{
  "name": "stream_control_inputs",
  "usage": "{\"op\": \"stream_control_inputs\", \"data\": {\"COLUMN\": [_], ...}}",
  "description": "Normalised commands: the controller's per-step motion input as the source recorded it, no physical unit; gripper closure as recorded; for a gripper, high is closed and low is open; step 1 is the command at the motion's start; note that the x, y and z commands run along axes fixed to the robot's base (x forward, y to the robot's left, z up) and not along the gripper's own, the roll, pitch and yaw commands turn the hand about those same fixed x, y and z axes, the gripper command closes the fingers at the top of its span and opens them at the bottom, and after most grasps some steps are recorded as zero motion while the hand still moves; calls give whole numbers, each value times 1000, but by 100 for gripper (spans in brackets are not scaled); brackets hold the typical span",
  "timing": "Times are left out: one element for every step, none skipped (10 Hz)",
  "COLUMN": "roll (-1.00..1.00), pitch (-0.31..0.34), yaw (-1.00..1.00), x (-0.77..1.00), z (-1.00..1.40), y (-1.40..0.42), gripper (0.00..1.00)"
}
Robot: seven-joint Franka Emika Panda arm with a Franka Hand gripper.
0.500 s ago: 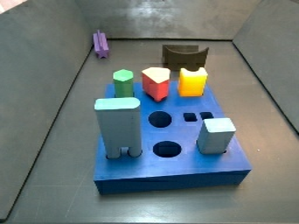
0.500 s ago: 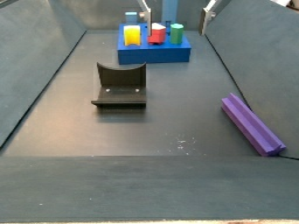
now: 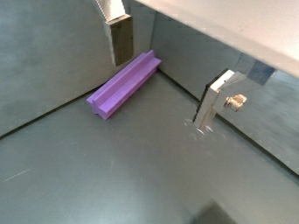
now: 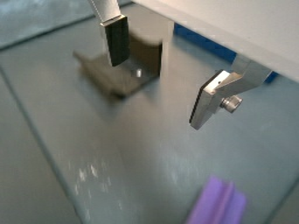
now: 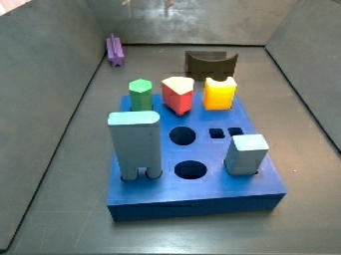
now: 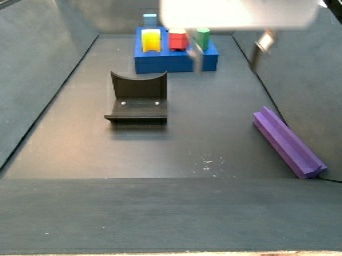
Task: Pick up the star object. Move up. Place the star object on the fixture. Regrasp the star object. Move to above the board. Insert the star object.
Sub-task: Pick up the star object.
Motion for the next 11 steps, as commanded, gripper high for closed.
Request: {"op": "stream_control_inputs", "data": {"roll": [101,79,49,27,9,0,0,-44,-129,-114,-120], "pitch": [-139,-124,-99,-96,-87,-91,-101,-101,-90,-76,-79], "yaw": [346,326,366,389,377,354,314,234,0,-134,-189], "x": [-891,-923,-849,-809,-811,-809,-726,-566,0,340,477], "z": [-1000,-1000,-1000,-1000,-1000,-1000,-969,-920,-920,-849,-800], "y": [314,314,263,177,134,123,146,169,269,240,211], "gripper": [0,0,0,0,0,0,0,0,0,0,0]}}
